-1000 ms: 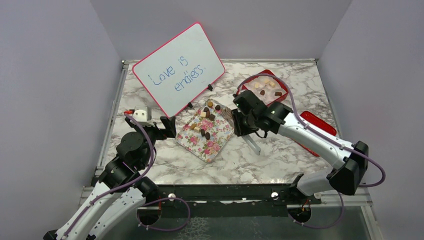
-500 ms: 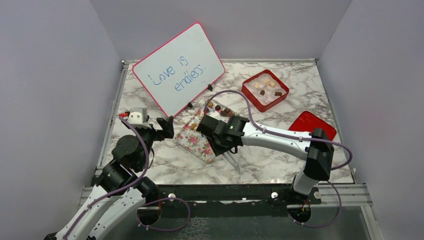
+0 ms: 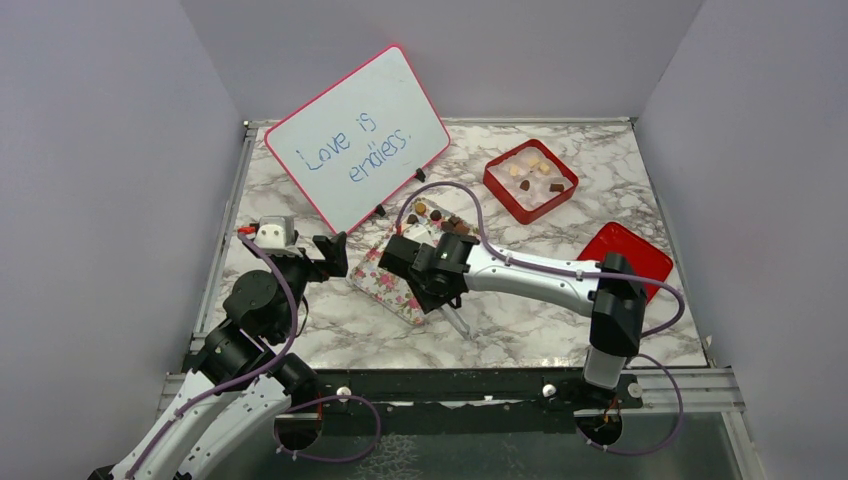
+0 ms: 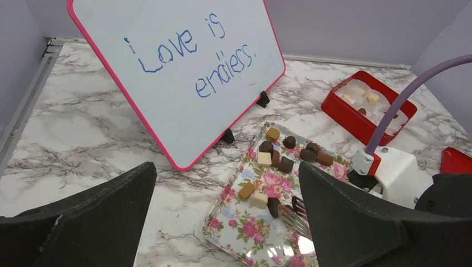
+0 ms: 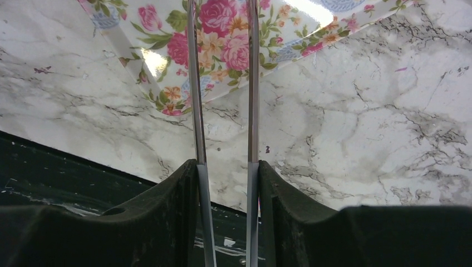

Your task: Pack the chocolate

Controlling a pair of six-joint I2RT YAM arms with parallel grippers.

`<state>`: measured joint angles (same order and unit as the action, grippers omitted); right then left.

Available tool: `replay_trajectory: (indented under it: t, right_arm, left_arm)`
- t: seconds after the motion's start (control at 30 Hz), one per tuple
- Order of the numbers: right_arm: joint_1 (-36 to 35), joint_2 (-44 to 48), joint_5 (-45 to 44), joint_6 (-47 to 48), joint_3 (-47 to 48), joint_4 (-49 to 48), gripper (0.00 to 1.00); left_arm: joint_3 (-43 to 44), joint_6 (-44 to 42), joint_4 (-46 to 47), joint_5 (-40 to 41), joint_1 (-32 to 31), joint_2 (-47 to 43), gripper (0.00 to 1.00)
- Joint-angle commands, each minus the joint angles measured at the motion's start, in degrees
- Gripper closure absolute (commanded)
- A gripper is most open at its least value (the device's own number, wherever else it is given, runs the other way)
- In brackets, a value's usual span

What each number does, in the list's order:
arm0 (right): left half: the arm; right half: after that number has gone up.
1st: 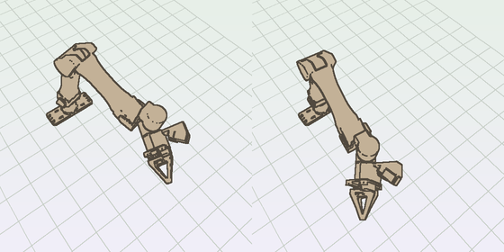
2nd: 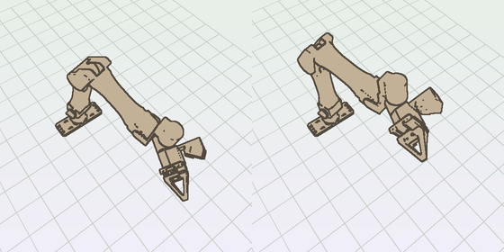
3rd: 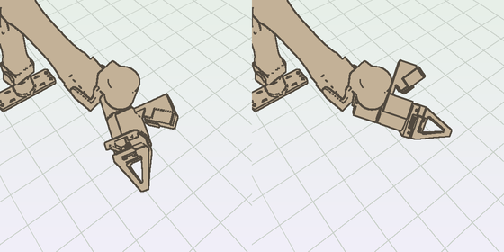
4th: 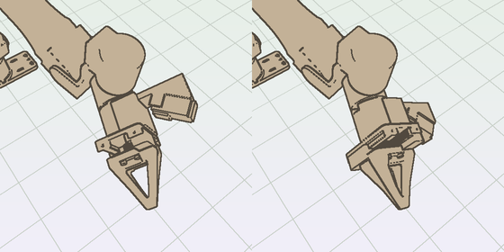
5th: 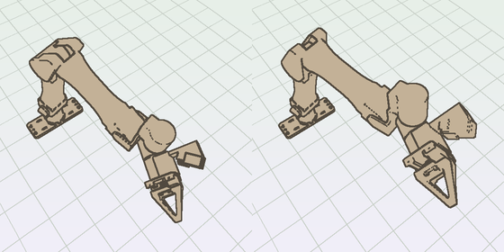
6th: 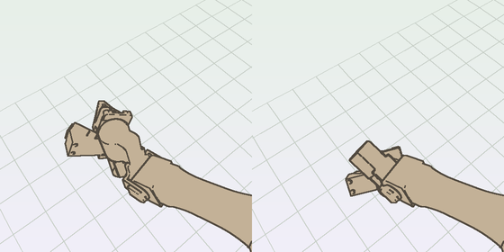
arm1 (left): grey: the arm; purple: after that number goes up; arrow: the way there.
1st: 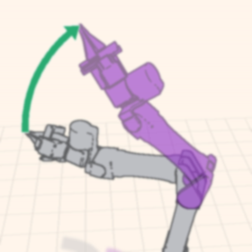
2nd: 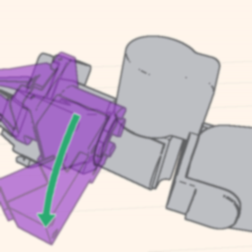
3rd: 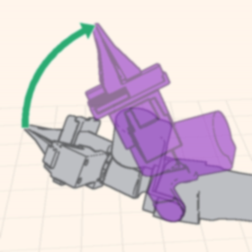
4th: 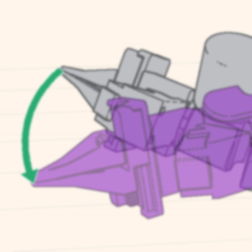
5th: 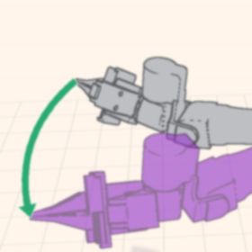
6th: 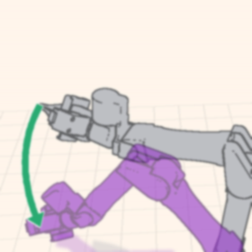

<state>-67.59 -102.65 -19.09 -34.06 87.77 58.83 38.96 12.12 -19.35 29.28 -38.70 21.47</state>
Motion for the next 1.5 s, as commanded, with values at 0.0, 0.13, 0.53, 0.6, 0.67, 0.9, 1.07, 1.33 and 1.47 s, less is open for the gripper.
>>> replay_trajectory:
  t: [0.0, 0.13, 0.53, 0.6, 0.67, 0.9, 1.07, 1.33, 1.47]
  right_arm:
    - [-0.8, -2.2, -3.3, -1.1, 2.3, 3.3, 0.56]
    - [-1.0, -3.3, -3.8, -1.3, 2.7, 3.9, 0.56]
    - [-1.0, -4.8, -4.8, -0.9, 2.3, 3.7, 0.65]
    - [-1.0, -4.8, -4.9, -0.9, 2.2, 3.7, 0.67]
    - [-1.0, -4.6, -5.0, -1.0, 2.1, 3.7, 0.68]
    - [-1.0, -3.5, -5.7, -1.2, 1.9, 3.8, 0.71]
    - [-1.0, -2.5, -6.3, -1.4, 2.2, 4.0, 0.72]
    - [-0.8, -0.7, -7.9, -1.6, 2.5, 4.5, 0.73]
    - [-0.2, -0.1, -8.9, -1.4, 3.6, 5.9, 0.74]
  left_arm:
    - [-0.1, -0.3, 1.3, 0.9, 0.3, -0.6, 0.01]
    - [-0.1, -0.3, 1.3, 0.8, 0.2, -0.6, 0.01]
    - [0.0, -0.3, 1.3, 0.9, 0.2, -0.6, 0.01]
    - [-0.1, -0.2, 1.4, 0.9, 0.2, -0.6, 0.01]
    - [-0.1, -0.2, 1.3, 0.8, 0.2, -0.7, 0.01]
    - [-0.1, -0.2, 1.4, 0.8, 0.2, -0.7, 0.01]
    - [-0.2, -0.2, 1.3, 0.7, 0.2, -0.7, 0.01]
    - [-0.1, -0.3, 1.3, 0.4, 0.2, -0.2, 0.01]
    - [-0.2, -0.2, 1.4, -0.1, 0.2, 0.4, 0.01]
